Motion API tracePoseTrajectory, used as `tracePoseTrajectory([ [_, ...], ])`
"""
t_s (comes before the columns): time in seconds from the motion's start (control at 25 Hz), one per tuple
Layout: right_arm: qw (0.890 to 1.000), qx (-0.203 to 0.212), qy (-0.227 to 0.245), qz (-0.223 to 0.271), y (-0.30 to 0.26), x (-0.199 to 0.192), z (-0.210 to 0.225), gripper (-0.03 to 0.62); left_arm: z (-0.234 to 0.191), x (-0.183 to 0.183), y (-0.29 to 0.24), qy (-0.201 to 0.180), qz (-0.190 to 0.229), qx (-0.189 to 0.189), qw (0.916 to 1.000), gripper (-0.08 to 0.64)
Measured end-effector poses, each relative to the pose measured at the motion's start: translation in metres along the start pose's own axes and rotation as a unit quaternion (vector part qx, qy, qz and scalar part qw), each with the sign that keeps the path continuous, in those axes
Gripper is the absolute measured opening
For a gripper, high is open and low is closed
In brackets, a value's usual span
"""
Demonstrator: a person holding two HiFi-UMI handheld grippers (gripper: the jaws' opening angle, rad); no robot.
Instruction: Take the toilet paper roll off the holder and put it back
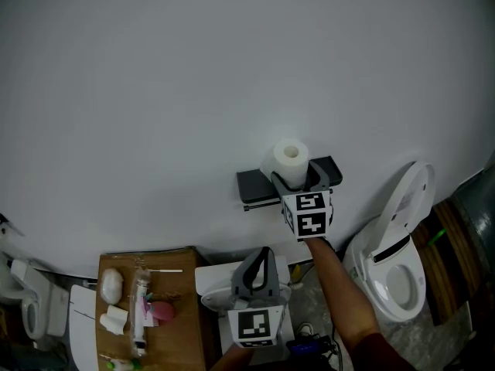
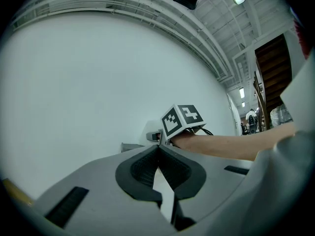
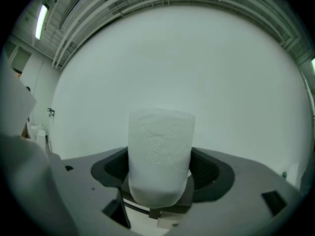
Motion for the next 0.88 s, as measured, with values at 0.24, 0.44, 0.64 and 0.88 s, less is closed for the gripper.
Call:
tracePoseTrajectory([
  [0.24, 1.0, 0.0, -0.019, 0.007, -0.001, 0.003, 0.001, 0.371, 0.001, 0.004, 0.001, 0.0, 0.005, -0.002, 1.0, 0.01],
  [0.44, 1.0, -0.001, -0.015, 0.017, 0.004, 0.012, 0.0, 0.391, 0.001, 0.003, 0.004, 0.0, 0.005, -0.002, 1.0, 0.011],
  [0.64, 0.999, -0.003, -0.02, 0.027, 0.013, 0.018, 0.004, 0.403, 0.004, 0.003, 0.005, 0.002, 0.004, -0.003, 1.0, 0.011],
  [0.88, 0.999, 0.003, -0.039, 0.032, 0.039, 0.014, 0.006, 0.405, 0.007, 0.0, 0.004, 0.0, -0.002, -0.009, 1.0, 0.011],
])
Point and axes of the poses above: the fingertips, and each gripper's own axes: y backward along the fingers, z to its right, x out of its top, the point moved 1 cm from there along y, backward along the fingers, and after that the axes turned 8 degrees about -x, right-handed, at the moved point
